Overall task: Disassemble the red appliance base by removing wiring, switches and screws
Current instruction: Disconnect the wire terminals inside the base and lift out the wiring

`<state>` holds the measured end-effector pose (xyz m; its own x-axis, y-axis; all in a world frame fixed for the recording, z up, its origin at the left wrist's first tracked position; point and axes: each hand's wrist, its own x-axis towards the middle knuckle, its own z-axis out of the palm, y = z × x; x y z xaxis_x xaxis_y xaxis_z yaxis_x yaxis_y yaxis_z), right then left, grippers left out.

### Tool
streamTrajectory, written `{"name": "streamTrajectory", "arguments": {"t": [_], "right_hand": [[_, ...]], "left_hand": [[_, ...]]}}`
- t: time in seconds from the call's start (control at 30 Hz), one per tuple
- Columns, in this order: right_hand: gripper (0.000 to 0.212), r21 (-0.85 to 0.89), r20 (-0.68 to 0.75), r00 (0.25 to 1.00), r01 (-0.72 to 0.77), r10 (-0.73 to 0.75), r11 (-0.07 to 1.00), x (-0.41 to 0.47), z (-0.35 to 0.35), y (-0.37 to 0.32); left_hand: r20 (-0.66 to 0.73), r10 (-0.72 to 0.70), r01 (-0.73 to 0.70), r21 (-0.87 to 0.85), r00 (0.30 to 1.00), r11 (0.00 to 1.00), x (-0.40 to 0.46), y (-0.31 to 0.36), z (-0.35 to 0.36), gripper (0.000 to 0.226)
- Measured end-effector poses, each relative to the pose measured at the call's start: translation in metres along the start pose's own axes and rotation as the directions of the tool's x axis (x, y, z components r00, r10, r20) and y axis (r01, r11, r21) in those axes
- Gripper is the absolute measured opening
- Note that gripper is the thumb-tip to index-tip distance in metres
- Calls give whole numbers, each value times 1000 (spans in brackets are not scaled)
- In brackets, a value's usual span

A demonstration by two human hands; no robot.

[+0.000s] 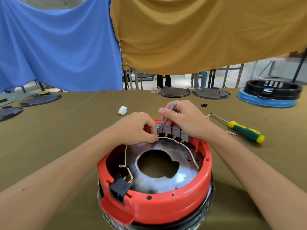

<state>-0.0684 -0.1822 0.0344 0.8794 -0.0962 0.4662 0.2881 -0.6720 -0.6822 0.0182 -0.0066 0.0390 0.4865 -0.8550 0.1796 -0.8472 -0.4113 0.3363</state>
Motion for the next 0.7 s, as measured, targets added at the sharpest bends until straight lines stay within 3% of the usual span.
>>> {"name": "streamTrajectory", "arguments": {"t": [0.7], "right_hand": [[42,89,22,999,-44,42,995,3,0,5]], "left_hand": [[9,6,-6,22,1000,1000,0,0,0,15]]}}
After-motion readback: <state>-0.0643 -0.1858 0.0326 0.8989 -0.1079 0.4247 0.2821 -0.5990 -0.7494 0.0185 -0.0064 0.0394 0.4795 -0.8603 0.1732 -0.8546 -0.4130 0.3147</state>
